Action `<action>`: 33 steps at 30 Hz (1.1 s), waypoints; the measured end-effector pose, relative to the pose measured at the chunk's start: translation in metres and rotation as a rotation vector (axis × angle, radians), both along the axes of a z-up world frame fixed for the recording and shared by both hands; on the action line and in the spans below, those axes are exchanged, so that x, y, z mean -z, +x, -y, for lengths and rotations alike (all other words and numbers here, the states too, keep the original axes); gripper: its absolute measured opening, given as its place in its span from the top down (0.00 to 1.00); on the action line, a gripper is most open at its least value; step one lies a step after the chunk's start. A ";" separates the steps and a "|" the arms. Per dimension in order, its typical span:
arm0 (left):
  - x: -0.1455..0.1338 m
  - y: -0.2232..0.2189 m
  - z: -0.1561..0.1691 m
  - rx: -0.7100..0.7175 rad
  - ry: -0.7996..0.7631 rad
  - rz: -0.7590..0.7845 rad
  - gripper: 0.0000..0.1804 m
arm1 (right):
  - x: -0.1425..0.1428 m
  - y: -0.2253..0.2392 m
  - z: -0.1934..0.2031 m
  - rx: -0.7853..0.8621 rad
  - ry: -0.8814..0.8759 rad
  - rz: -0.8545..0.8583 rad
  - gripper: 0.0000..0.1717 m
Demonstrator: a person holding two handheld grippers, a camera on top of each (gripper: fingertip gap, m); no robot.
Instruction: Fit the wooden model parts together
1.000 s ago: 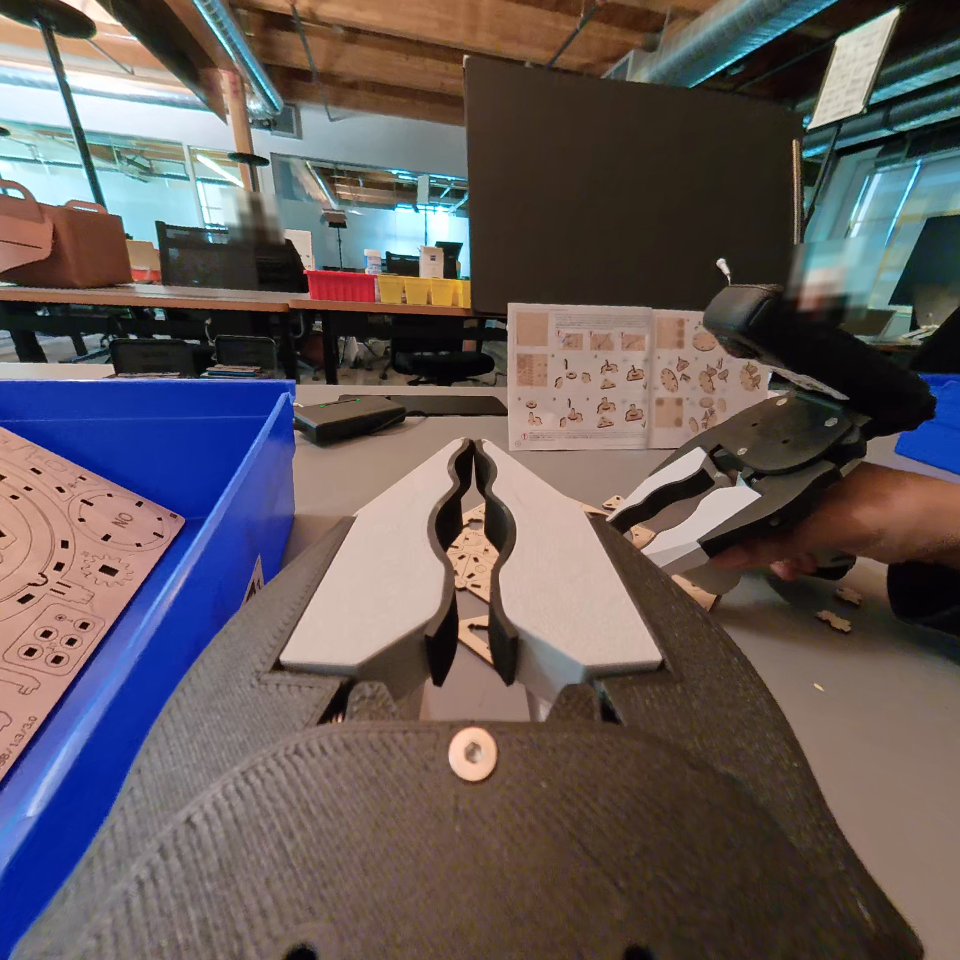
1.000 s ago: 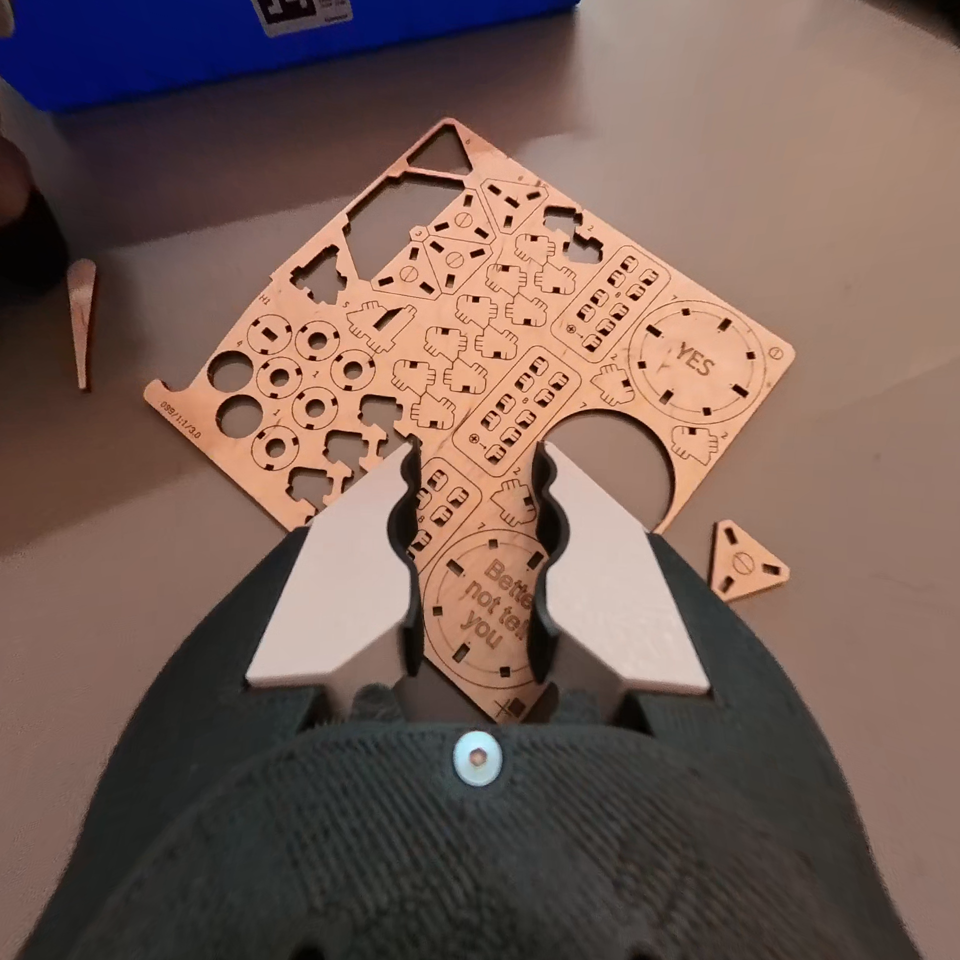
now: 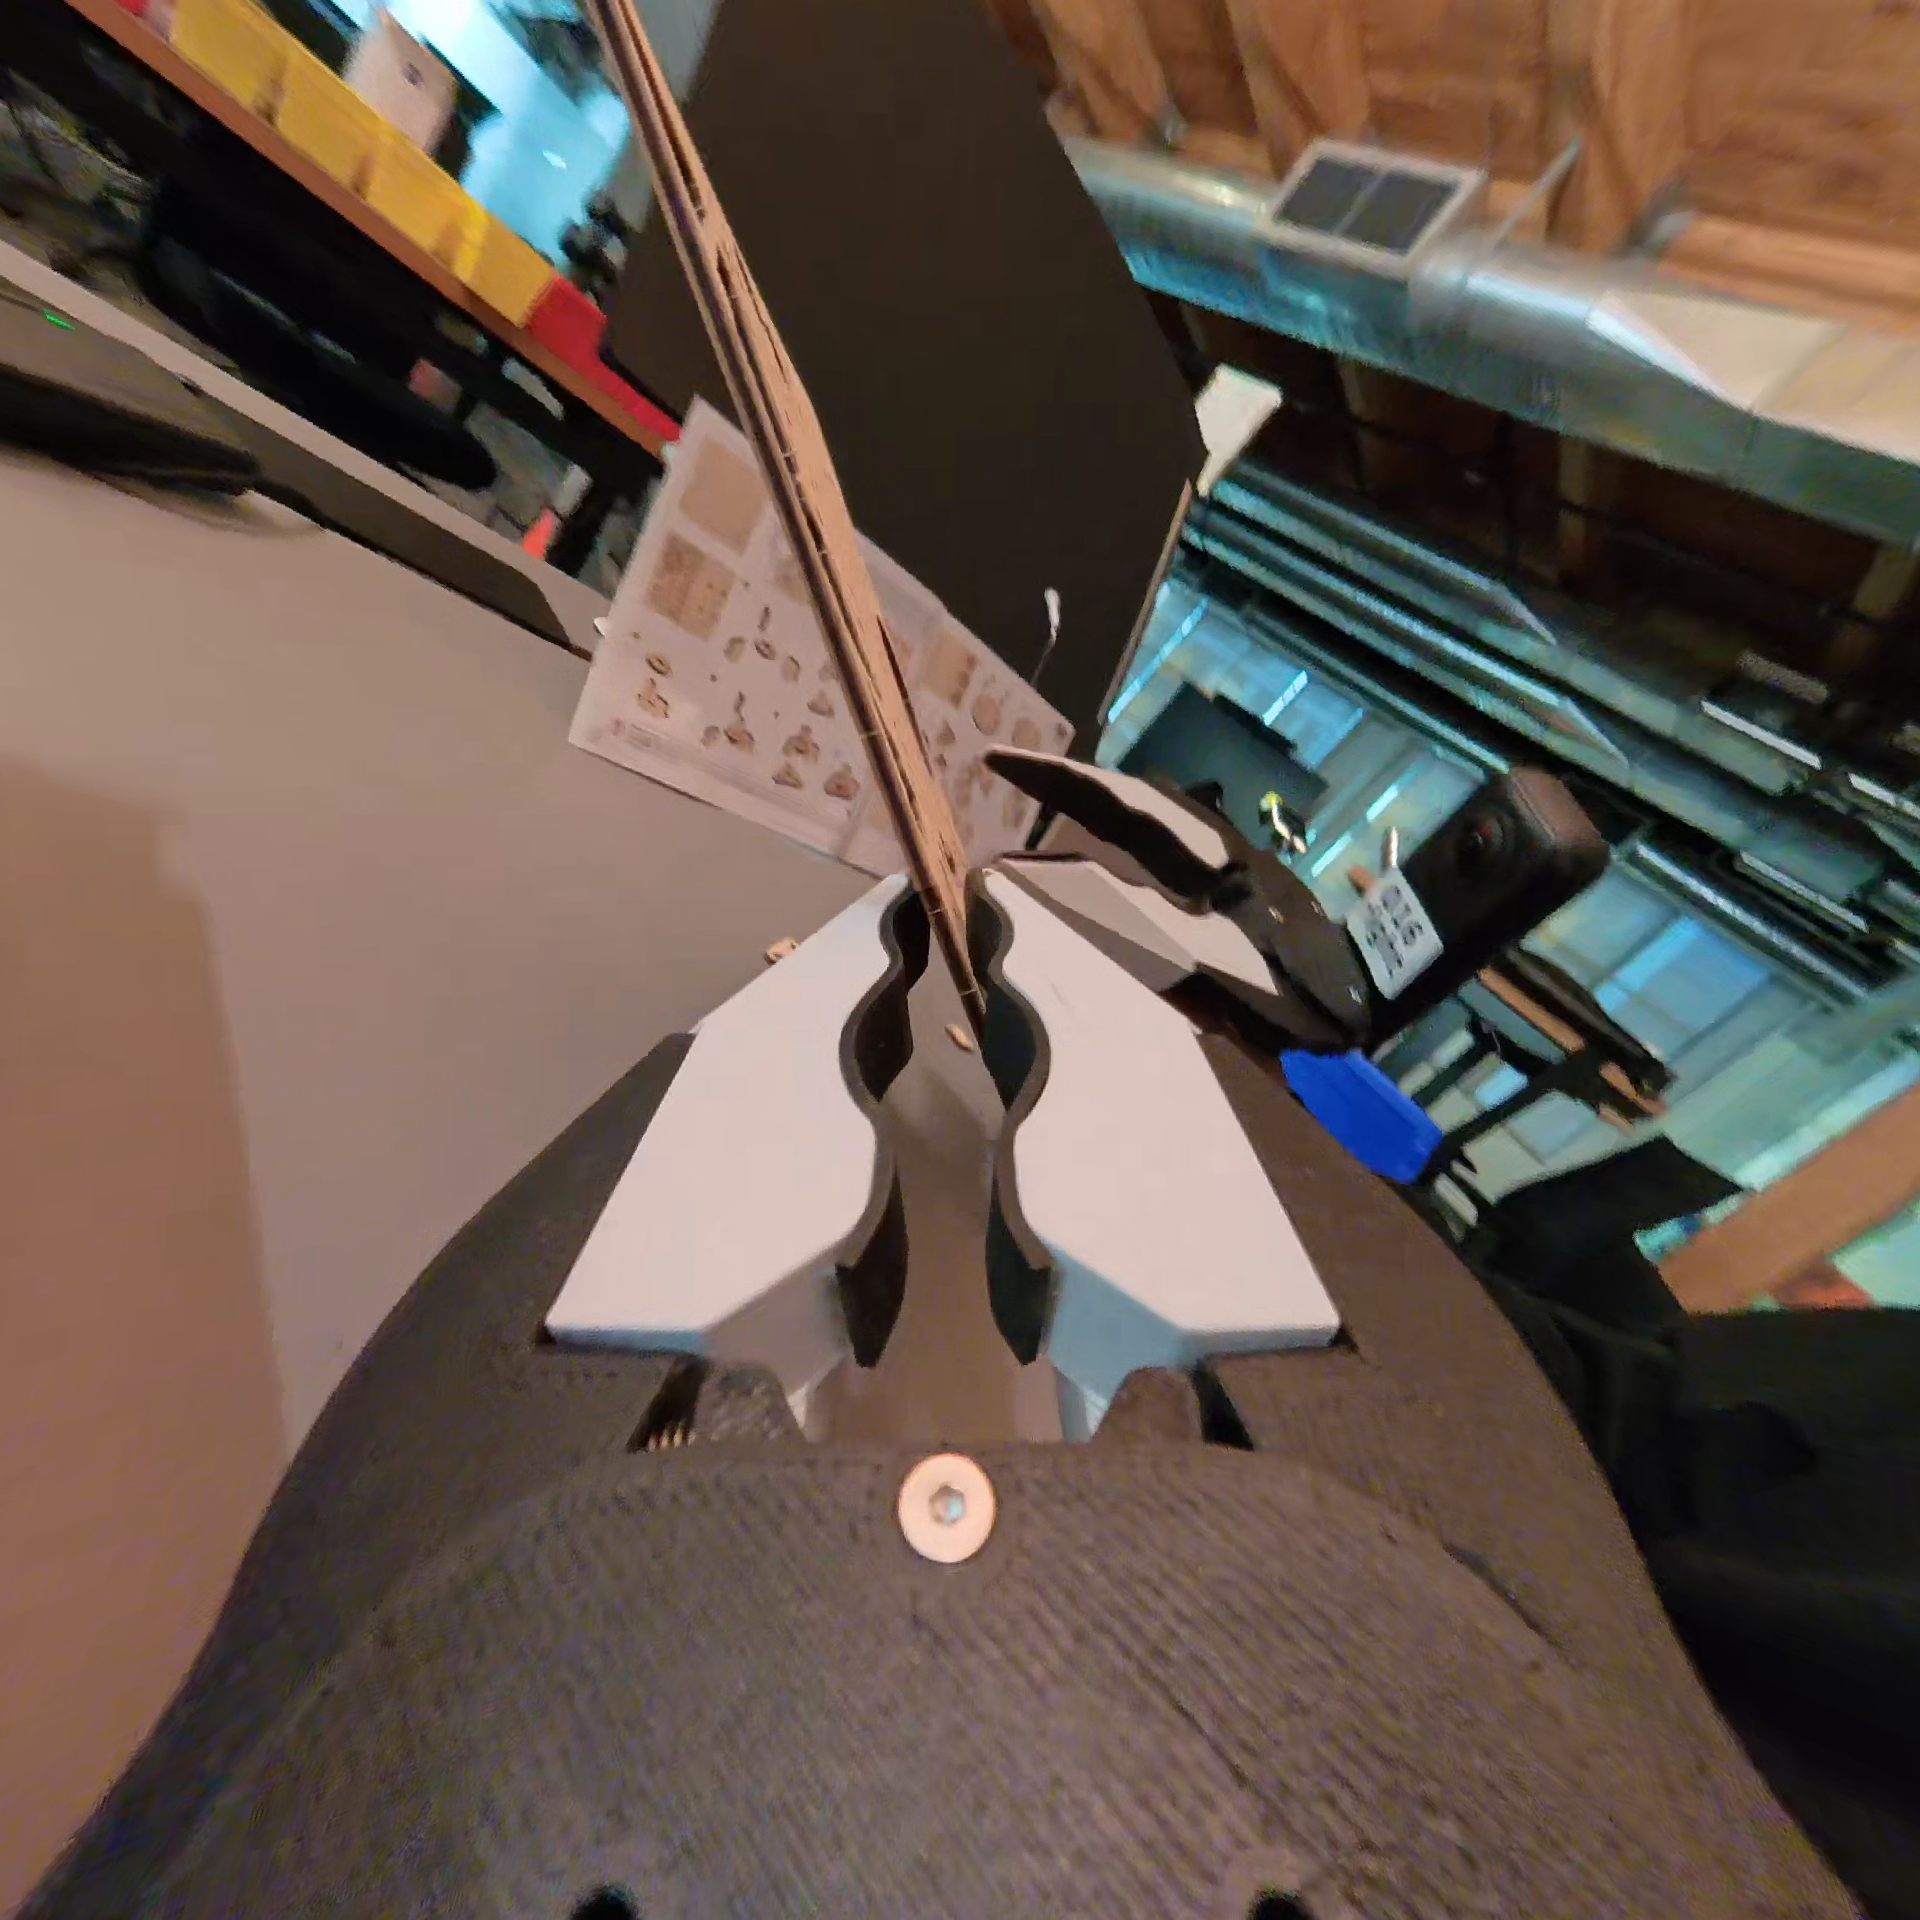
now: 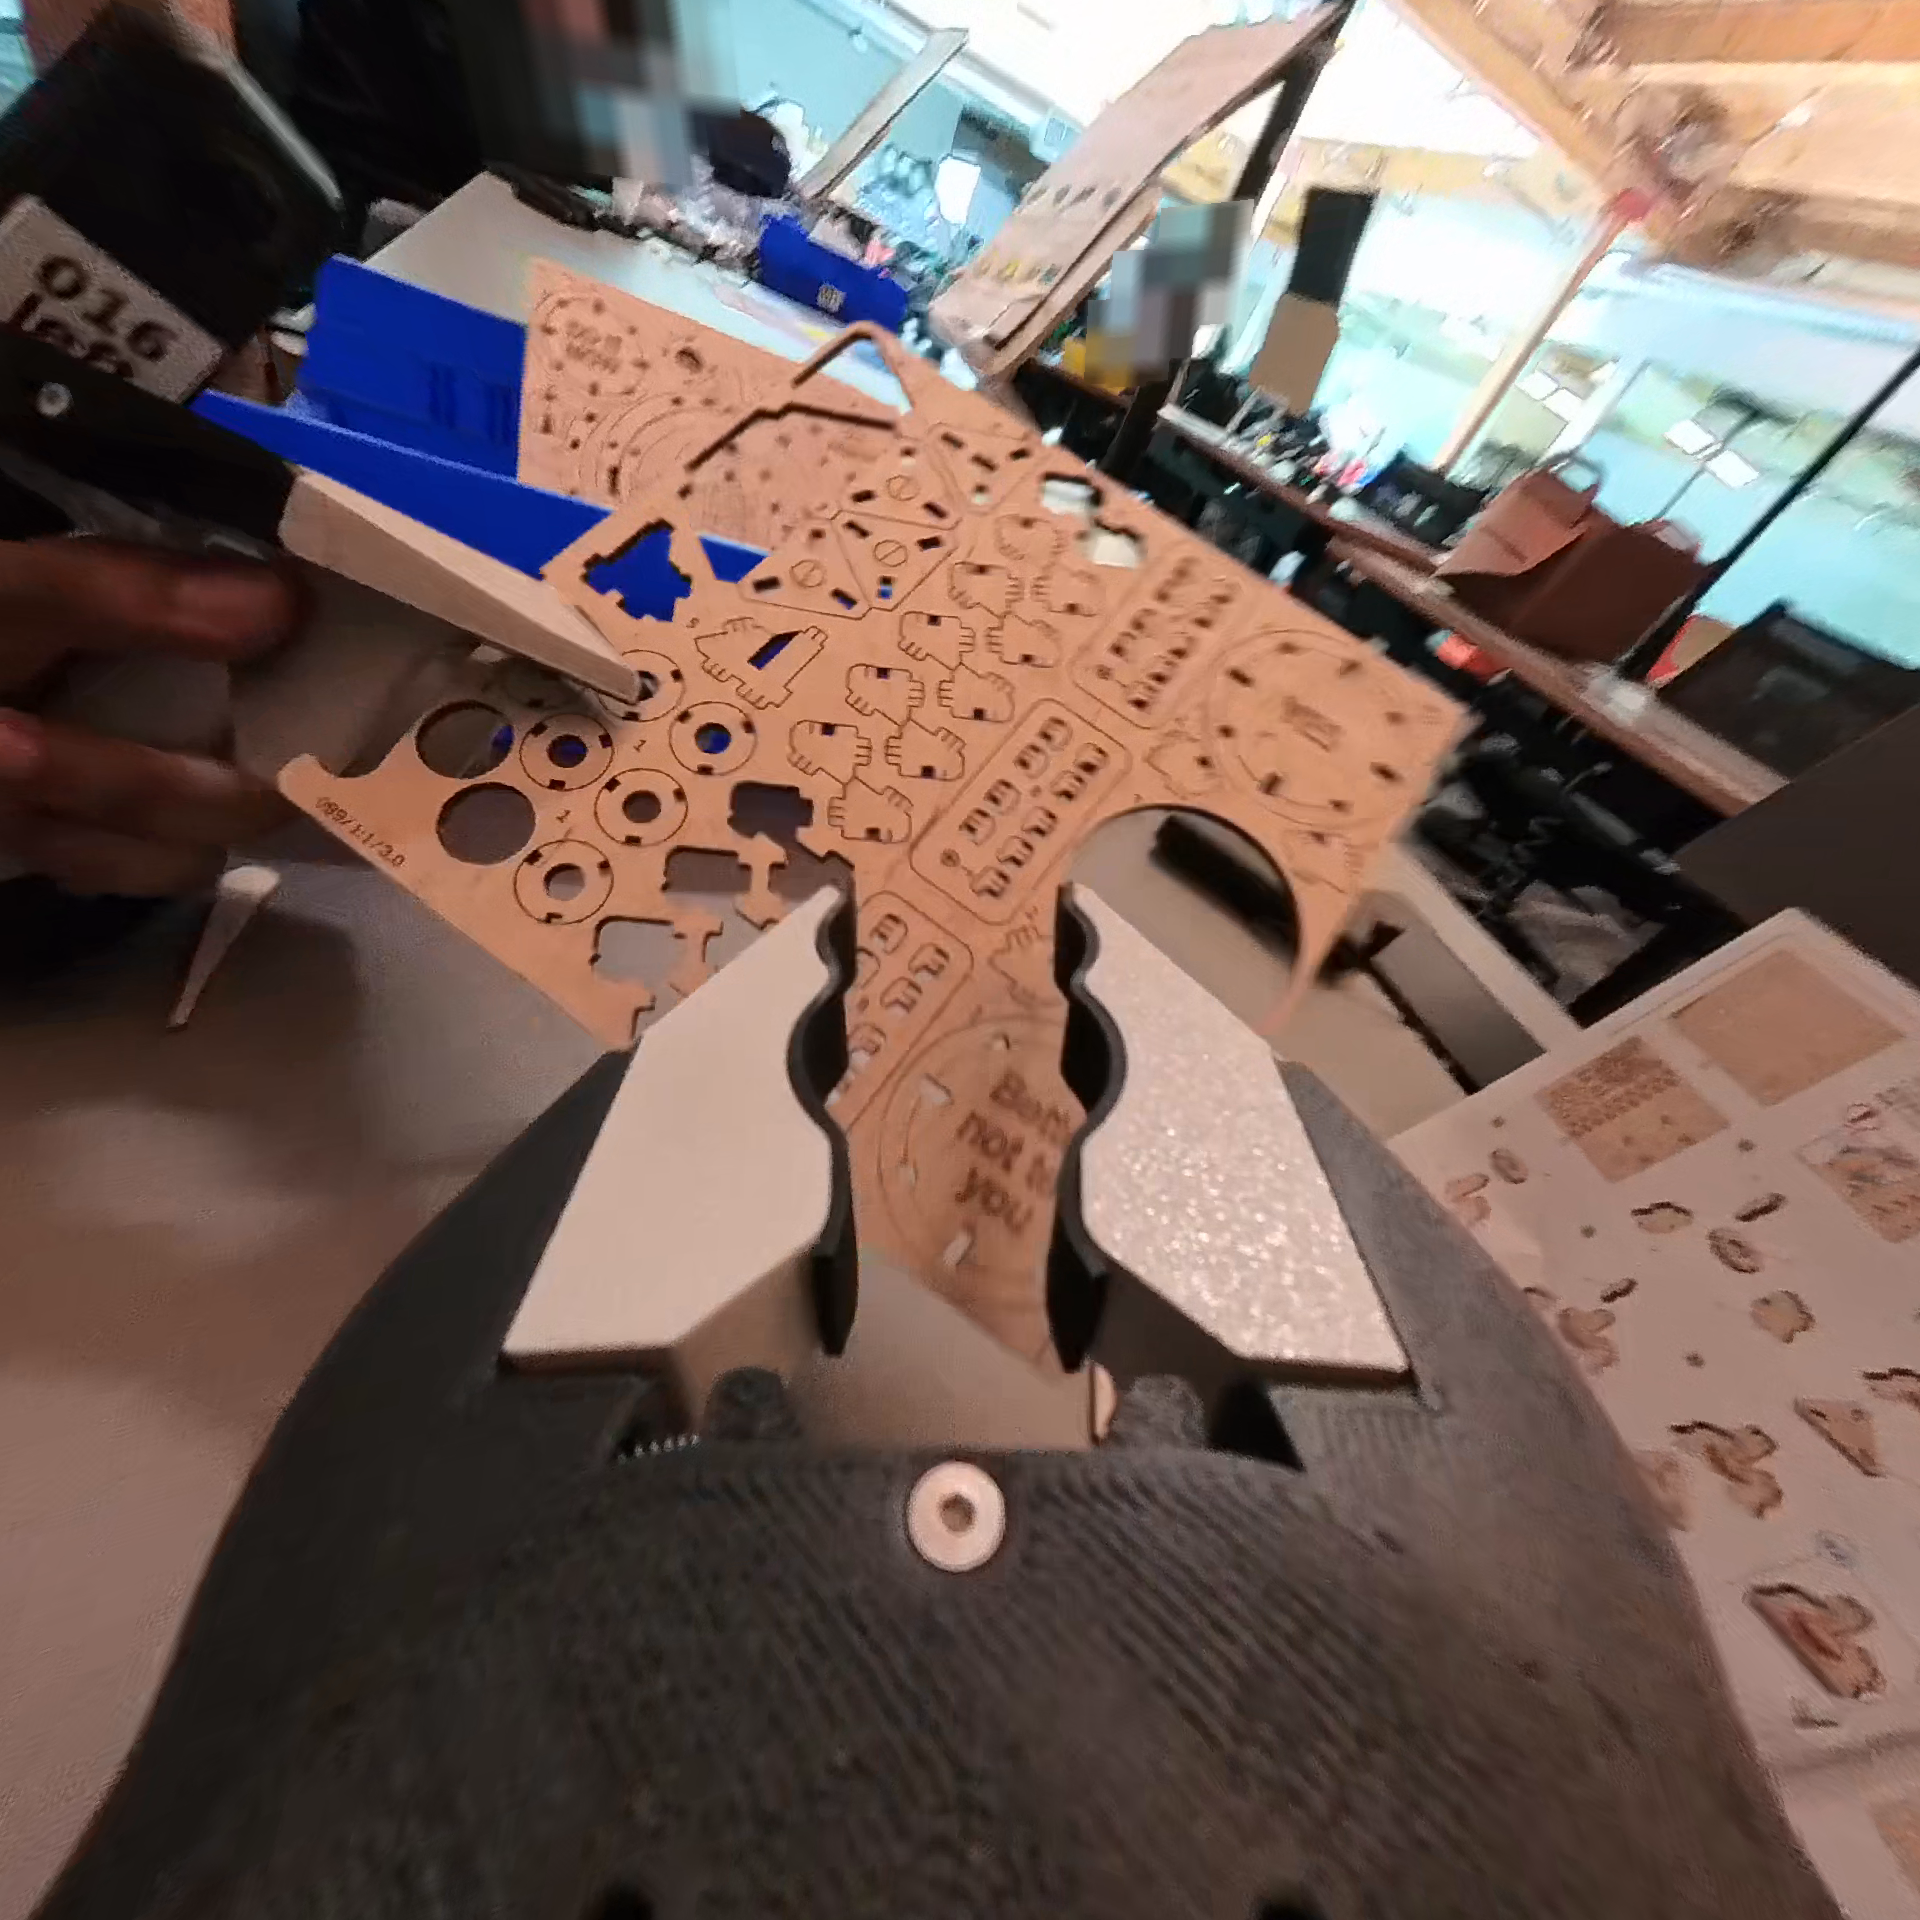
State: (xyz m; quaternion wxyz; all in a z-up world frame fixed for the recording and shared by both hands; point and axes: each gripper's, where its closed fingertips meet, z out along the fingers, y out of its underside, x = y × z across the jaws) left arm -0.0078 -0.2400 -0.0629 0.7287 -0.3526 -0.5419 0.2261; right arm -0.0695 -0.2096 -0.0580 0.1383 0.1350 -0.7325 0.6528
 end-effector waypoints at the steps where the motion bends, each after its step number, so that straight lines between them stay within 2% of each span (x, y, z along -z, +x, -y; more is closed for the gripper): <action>1: -0.001 0.001 0.004 -0.026 0.005 -0.011 0.97 | -0.006 0.000 -0.001 0.013 -0.031 -0.022 0.77; 3: -0.004 0.003 0.009 -0.052 0.011 -0.037 0.97 | -0.016 0.000 -0.004 0.031 -0.083 -0.024 0.74; 5: -0.012 0.007 0.014 -0.075 0.030 -0.092 0.97 | -0.022 -0.002 -0.006 0.053 -0.120 0.058 0.71; 8: -0.027 0.015 0.012 -0.068 0.060 -0.197 0.97 | -0.023 -0.004 -0.008 0.062 -0.179 0.374 0.64; 10: -0.029 0.016 0.011 -0.096 0.028 -0.208 0.97 | -0.024 0.000 -0.013 0.037 -0.232 0.577 0.64; 12: -0.032 0.017 0.009 -0.120 -0.009 -0.228 0.97 | -0.026 0.008 -0.016 -0.011 -0.256 0.696 0.66; 19: -0.043 0.021 0.008 -0.267 -0.077 -0.265 0.97 | -0.024 0.001 -0.031 0.022 -0.287 0.809 0.65; 23: -0.049 0.020 -0.011 -0.219 -0.094 -0.296 0.97 | -0.006 0.034 -0.017 -0.187 -0.094 0.948 0.66; 26: -0.043 0.013 -0.026 -0.188 -0.111 -0.278 0.97 | -0.006 0.058 -0.015 -0.329 -0.061 1.032 0.75; 29: -0.043 0.011 -0.031 -0.192 -0.113 -0.281 0.96 | -0.007 0.062 -0.017 -0.360 -0.054 1.016 0.87; 31: -0.041 0.011 -0.031 -0.185 -0.093 -0.280 0.96 | -0.014 0.063 -0.021 -0.397 -0.067 1.025 0.91; 33: -0.036 0.008 -0.032 -0.158 -0.060 -0.266 0.90 | -0.021 0.064 -0.025 -0.436 -0.086 1.062 0.96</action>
